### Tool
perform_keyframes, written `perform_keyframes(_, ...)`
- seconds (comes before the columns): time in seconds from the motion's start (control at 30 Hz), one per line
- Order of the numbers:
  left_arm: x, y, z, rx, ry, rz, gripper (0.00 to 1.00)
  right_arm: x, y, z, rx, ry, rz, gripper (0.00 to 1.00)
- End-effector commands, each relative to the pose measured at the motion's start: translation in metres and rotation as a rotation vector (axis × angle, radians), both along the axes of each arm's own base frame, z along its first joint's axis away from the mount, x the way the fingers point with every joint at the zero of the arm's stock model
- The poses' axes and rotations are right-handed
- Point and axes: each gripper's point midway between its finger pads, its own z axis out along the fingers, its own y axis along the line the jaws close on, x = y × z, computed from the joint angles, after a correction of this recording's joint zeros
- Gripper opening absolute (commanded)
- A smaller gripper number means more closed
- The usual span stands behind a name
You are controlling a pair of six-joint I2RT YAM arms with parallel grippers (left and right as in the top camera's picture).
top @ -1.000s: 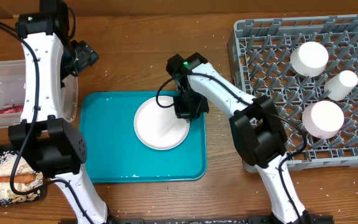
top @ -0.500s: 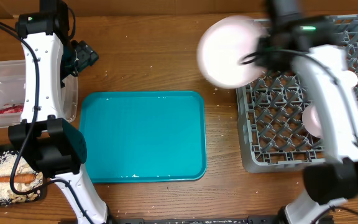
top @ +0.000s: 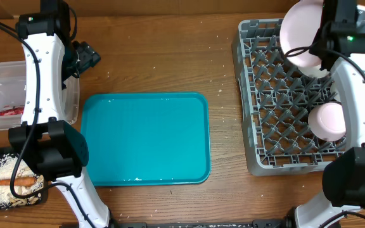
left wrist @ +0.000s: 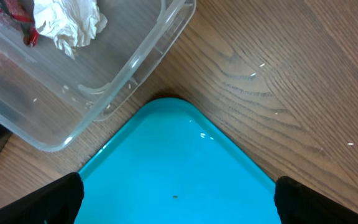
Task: Sort waste into correct bins and load items into the dishwasher
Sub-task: 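Carry the pink plate right into the dish rack, then stand the pink plate upright in the rack and release it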
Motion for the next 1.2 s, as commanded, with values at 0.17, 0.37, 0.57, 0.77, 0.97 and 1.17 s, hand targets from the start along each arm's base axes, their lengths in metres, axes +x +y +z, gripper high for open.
perform_keyframes(0.17, 0.001, -0.004, 0.004, 0.004, -0.011, -0.003, 1.0, -0.011, -0.016, -0.01, -0.045, -0.03, -0.156, 0.04)
perform_keyframes(0.37, 0.001, -0.004, 0.004, 0.003, -0.011, -0.003, 1.0, -0.015, -0.011, -0.015, -0.044, -0.023, -0.178, 0.04)
perform_keyframes(0.57, 0.001, -0.003, 0.004, 0.004, -0.011, -0.002, 1.0, -0.011, 0.022, -0.01, -0.092, -0.024, -0.125, 0.04)
perform_keyframes(0.77, 0.001, -0.003, 0.004, 0.003, -0.011, -0.002, 1.0, -0.016, 0.025, -0.007, -0.147, -0.028, -0.165, 0.04)
perform_keyframes(0.97, 0.001, -0.004, 0.004, 0.003, -0.011, -0.005, 1.0, -0.016, 0.01, 0.009, -0.242, -0.072, -0.223, 0.04)
perform_keyframes(1.17, 0.001, -0.004, 0.004, 0.004, -0.011, -0.005, 1.0, -0.009, 0.023, -0.009, -0.166, -0.048, -0.175, 0.04)
